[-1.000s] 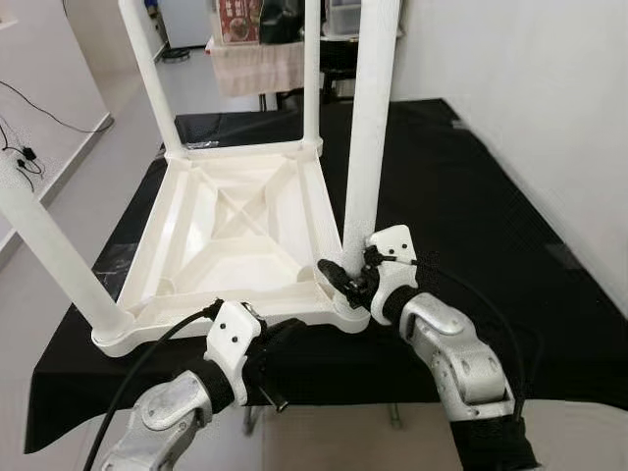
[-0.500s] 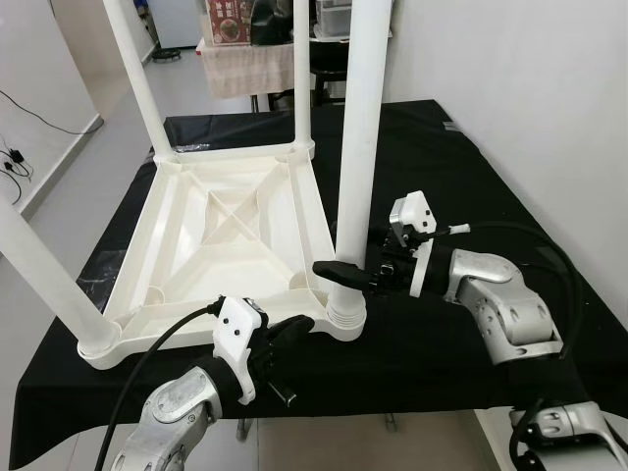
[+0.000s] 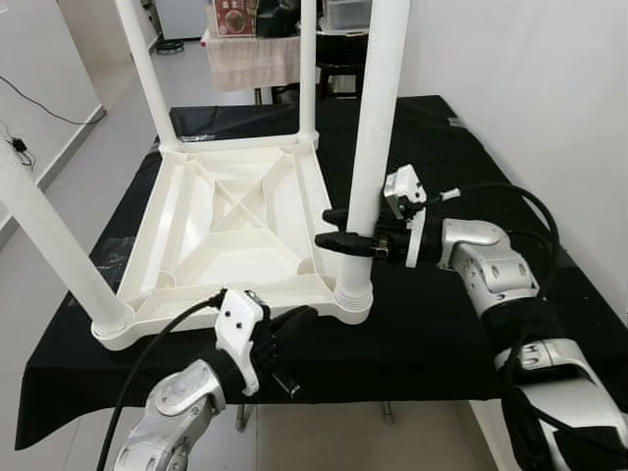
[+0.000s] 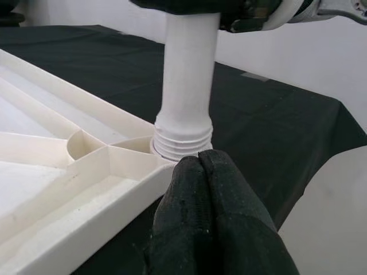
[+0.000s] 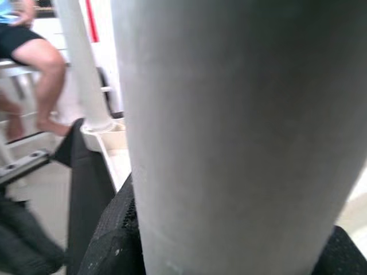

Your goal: Building children table

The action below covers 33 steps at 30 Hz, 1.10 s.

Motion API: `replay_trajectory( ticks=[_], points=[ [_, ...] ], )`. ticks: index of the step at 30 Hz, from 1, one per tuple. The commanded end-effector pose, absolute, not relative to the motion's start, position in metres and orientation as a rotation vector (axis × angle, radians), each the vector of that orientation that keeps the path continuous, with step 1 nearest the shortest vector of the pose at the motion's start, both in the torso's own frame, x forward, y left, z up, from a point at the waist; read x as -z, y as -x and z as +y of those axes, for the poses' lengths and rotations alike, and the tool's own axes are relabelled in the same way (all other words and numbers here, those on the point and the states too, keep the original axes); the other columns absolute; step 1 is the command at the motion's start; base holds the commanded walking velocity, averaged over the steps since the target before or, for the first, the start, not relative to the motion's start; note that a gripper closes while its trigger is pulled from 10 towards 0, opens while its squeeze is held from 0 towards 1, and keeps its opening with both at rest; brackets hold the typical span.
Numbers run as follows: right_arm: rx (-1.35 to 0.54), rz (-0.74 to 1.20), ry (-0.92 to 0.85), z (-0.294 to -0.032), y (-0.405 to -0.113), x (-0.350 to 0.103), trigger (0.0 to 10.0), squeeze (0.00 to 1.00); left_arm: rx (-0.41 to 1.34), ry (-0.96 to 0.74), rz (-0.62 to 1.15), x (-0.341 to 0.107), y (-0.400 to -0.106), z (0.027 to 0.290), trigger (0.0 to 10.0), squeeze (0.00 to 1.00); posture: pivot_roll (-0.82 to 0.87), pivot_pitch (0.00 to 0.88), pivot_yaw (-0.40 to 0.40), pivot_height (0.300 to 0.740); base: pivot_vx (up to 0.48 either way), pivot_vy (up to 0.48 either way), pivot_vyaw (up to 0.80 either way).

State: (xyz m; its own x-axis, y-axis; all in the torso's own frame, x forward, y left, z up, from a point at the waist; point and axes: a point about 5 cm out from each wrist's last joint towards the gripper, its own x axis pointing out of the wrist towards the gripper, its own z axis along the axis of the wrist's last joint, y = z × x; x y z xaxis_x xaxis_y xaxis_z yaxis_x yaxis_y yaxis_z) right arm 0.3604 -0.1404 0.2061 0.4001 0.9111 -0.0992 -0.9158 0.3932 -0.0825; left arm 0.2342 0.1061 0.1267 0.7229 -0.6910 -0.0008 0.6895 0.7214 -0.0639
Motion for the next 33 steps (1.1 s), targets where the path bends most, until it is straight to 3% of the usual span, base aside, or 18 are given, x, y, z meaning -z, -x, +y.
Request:
replay_trajectory(
  ticks=[1, 2, 3, 4, 5, 6, 9, 16, 17, 18, 19, 20, 21, 26, 27, 31, 32, 33],
  points=[
    [-0.988, 0.098, 0.208, -0.152, -0.362, -0.191, 0.0, 0.00, 0.767, 0.070, 0.042, -0.121, -0.231, 0.106, 10.0, 0.00, -0.02, 0.030, -0.009, 0.740, 0.000, 0.000, 0.00],
    [-0.988, 0.098, 0.208, -0.152, -0.362, -0.191, 0.0, 0.00, 0.767, 0.070, 0.042, -0.121, -0.231, 0.106, 10.0, 0.00, -0.02, 0.030, -0.009, 0.740, 0.000, 0.000, 0.00],
    [-0.815, 0.149, 0.211, -0.158, -0.360, -0.180, 0.0, 0.00, 0.768, 0.073, 0.042, -0.121, -0.230, 0.107, 10.0, 0.00, -0.02, 0.028, -0.017, 0.740, 0.000, 0.000, 0.00],
    [-0.490, 0.188, 0.158, -0.161, -0.356, -0.167, 0.0, 0.00, 0.768, 0.075, 0.042, -0.121, -0.230, 0.108, 10.0, 0.00, -0.04, 0.039, -0.005, 0.740, 0.000, 0.000, 0.00],
    [-0.490, 0.188, 0.158, -0.161, -0.356, -0.167, 0.0, 0.00, 0.768, 0.075, 0.042, -0.121, -0.230, 0.108, 10.0, 0.00, -0.04, 0.039, -0.005, 0.740, 0.000, 0.000, 0.00],
    [-0.305, 0.232, 0.125, -0.158, -0.338, -0.153, 0.0, 0.00, 0.767, 0.080, 0.043, -0.121, -0.229, 0.110, 10.0, 0.00, -0.04, 0.041, -0.001, 0.740, 0.000, 0.000, 0.00],
    [-0.277, 0.233, 0.073, -0.134, -0.311, -0.145, 0.0, 0.00, 0.770, 0.085, 0.046, -0.121, -0.230, 0.112, 10.0, 0.00, -0.06, 0.034, 0.035, 0.740, 0.000, 0.000, 0.00],
    [-0.339, 0.191, 0.117, -0.116, -0.322, -0.141, 0.0, 0.00, 0.790, 0.087, 0.052, -0.122, -0.232, 0.112, 10.0, 0.00, -0.04, 0.043, 0.029, 0.740, 0.000, 0.000, 0.00],
    [-0.338, 0.179, 0.099, -0.113, -0.327, -0.142, 0.9, 0.00, 0.783, 0.085, 0.048, -0.122, -0.232, 0.112, 10.0, 0.00, -0.04, 0.043, 0.029, 0.740, 0.000, 0.000, 0.00],
    [-0.338, 0.179, 0.099, -0.113, -0.327, -0.142, 0.9, 0.00, 0.783, 0.085, 0.048, -0.122, -0.232, 0.112, 10.0, 0.00, -0.04, 0.043, 0.029, 0.740, 0.000, 0.000, 0.00],
    [-0.337, 0.159, 0.087, -0.111, -0.333, -0.146, 10.0, 0.00, 0.774, 0.083, 0.043, -0.123, -0.233, 0.113, 10.0, 0.00, -0.03, 0.043, 0.031, 0.740, 0.000, 0.000, 0.00],
    [-0.337, 0.159, 0.087, -0.111, -0.333, -0.146, 10.0, 0.00, 0.774, 0.083, 0.043, -0.123, -0.233, 0.113, 10.0, 0.00, -0.03, 0.043, 0.031, 0.740, 0.000, 0.000, 0.00],
    [-0.361, 0.125, 0.065, -0.109, -0.339, -0.155, 10.0, 1.00, 0.765, 0.078, 0.037, -0.123, -0.233, 0.113, 10.0, 0.00, -0.03, 0.043, 0.032, 0.740, 0.000, 0.000, 0.00],
    [-0.481, 0.027, 0.058, -0.103, -0.353, -0.188, 10.0, 1.00, 0.764, 0.076, 0.032, -0.124, -0.235, 0.113, 10.0, 0.00, -0.03, 0.044, 0.031, 0.740, 0.000, 0.000, 0.00],
    [-0.580, 0.005, 0.060, -0.101, -0.353, -0.195, 10.0, 0.02, 0.766, 0.078, 0.032, -0.125, -0.235, 0.113, 10.0, 0.00, -0.03, 0.045, 0.032, 0.740, 0.000, 0.000, 0.00],
    [-0.651, -0.011, 0.063, -0.099, -0.353, -0.199, 10.0, 0.00, 0.768, 0.079, 0.032, -0.125, -0.236, 0.113, 10.0, 0.00, -0.03, 0.045, 0.032, 0.740, 0.000, 0.000, 0.00],
    [-0.896, -0.051, 0.111, -0.097, -0.348, -0.207, 10.0, 0.00, 0.768, 0.080, 0.030, -0.126, -0.237, 0.112, 10.0, 0.00, -0.02, 0.050, 0.028, 0.740, 0.000, 0.000, 0.00],
    [-0.896, -0.051, 0.111, -0.097, -0.348, -0.207, 10.0, 0.00, 0.768, 0.080, 0.030, -0.126, -0.237, 0.112, 10.0, 0.00, -0.02, 0.050, 0.028, 0.740, 0.000, 0.000, 0.00]
  ],
)
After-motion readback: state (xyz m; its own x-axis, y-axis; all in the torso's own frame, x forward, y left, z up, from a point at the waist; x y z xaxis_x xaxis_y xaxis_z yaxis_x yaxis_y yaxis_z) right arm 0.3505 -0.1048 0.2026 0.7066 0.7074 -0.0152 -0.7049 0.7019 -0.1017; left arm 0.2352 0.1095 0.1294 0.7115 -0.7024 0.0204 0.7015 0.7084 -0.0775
